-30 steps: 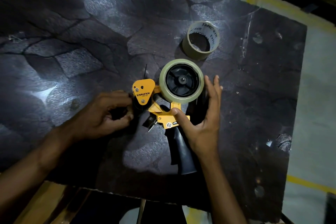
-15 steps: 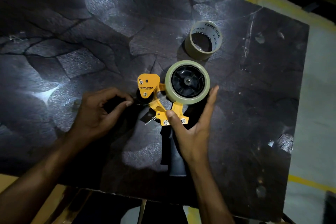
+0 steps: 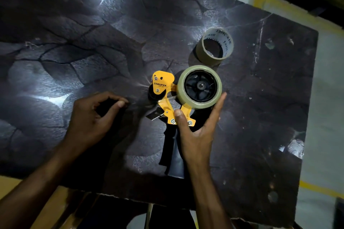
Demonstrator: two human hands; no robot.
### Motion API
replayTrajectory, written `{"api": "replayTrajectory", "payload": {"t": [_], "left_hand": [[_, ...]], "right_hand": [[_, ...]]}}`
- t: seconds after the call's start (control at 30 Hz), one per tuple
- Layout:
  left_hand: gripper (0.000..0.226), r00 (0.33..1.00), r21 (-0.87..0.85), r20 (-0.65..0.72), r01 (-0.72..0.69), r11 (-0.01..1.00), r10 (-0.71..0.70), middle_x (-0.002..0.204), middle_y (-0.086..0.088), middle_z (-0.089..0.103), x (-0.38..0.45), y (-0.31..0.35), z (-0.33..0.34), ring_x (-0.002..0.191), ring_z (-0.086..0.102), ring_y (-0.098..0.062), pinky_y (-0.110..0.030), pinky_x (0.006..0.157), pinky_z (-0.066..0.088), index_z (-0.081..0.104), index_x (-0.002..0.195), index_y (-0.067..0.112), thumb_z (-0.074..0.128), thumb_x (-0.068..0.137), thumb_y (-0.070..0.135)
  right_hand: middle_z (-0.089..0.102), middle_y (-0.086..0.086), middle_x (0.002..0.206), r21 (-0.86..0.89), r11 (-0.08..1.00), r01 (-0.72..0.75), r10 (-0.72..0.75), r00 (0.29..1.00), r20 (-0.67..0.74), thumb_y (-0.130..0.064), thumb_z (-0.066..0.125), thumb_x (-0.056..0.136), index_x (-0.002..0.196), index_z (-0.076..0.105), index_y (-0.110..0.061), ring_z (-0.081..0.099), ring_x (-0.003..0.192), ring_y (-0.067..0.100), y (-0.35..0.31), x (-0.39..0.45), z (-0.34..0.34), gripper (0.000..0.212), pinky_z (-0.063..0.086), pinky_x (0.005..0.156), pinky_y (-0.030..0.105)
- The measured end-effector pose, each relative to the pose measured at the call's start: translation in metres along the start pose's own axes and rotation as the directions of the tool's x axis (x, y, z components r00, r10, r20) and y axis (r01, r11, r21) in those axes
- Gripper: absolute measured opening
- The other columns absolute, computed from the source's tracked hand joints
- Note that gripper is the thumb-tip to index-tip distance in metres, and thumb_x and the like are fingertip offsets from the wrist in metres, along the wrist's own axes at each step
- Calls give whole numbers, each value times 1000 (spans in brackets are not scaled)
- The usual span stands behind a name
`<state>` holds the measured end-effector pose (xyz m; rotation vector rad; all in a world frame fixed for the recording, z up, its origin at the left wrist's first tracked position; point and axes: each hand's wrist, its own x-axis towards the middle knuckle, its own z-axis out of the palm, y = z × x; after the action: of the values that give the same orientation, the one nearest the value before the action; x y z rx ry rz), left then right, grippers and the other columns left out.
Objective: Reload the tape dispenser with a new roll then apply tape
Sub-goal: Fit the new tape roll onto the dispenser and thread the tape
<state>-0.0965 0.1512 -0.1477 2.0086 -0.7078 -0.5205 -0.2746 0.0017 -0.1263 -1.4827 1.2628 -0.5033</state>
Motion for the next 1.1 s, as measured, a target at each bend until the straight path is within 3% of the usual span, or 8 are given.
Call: {"api": "replayTrajectory", "payload": {"t": [0.1,0.23,0.33,0.43,0.63,0.8,1.0,1.1], "left_hand": [[15,999,37,12,-40,999,40,106,14,78,2,7,-2,98,75,-9,-32,92,59,76,108,31,68,97,26],[32,967,149,-10,-249,957,253,122,7,70,1,22,-5,113,67,-22,-52,100,53,69,127,20,66,96,27],[74,887,167,218,-446,879,408,157,-1,52,8,32,-4,143,52,-20,-48,115,42,51,150,17,74,87,50],[112,853,238,351,-480,844,386,170,-1,37,19,30,9,151,45,-22,-58,115,42,37,162,15,79,76,72],[97,856,310,249,-514,800,454,164,-1,47,24,26,20,140,56,-24,-52,108,46,49,156,14,77,81,68],[91,844,347,234,-537,769,483,162,-2,51,27,20,22,136,61,-27,-60,99,49,53,154,13,78,84,66],[76,830,450,175,-546,707,529,152,6,60,33,21,21,128,66,-28,-47,93,46,63,145,19,72,89,69],[67,825,467,118,-537,703,552,146,7,65,38,20,24,123,69,-28,-48,92,47,69,139,21,76,88,64]], "right_hand": [[6,-17,179,3,1000,6,-6,1000,-13,-63,77,75,166,-4,-49,-1,167,9,0,-1,2,122,7,135,54],[8,-18,179,-9,999,33,-33,999,-25,-64,76,76,166,-3,-47,1,166,7,0,-1,2,122,7,135,54],[9,-16,179,-13,999,42,-42,999,-33,-64,76,76,167,-2,-44,2,166,8,0,-1,2,122,8,135,54],[9,-15,179,-10,999,31,-31,999,-28,-64,76,76,166,-2,-47,2,166,8,1,-2,1,121,9,135,54],[9,-17,179,-12,1000,9,-10,1000,-27,-65,77,75,165,-2,-51,3,166,8,1,-3,0,121,11,135,55],[10,-16,179,-5,1000,7,-8,1000,-21,-63,77,75,166,-1,-49,4,167,10,-1,-3,1,121,11,135,54],[11,-18,178,2,1000,13,-13,1000,-17,-61,78,76,166,-1,-49,5,166,7,1,-1,-1,121,12,134,55],[12,-19,178,10,1000,13,-13,1000,-7,-61,79,76,166,-1,-50,6,166,5,1,0,-1,121,11,134,56]]}}
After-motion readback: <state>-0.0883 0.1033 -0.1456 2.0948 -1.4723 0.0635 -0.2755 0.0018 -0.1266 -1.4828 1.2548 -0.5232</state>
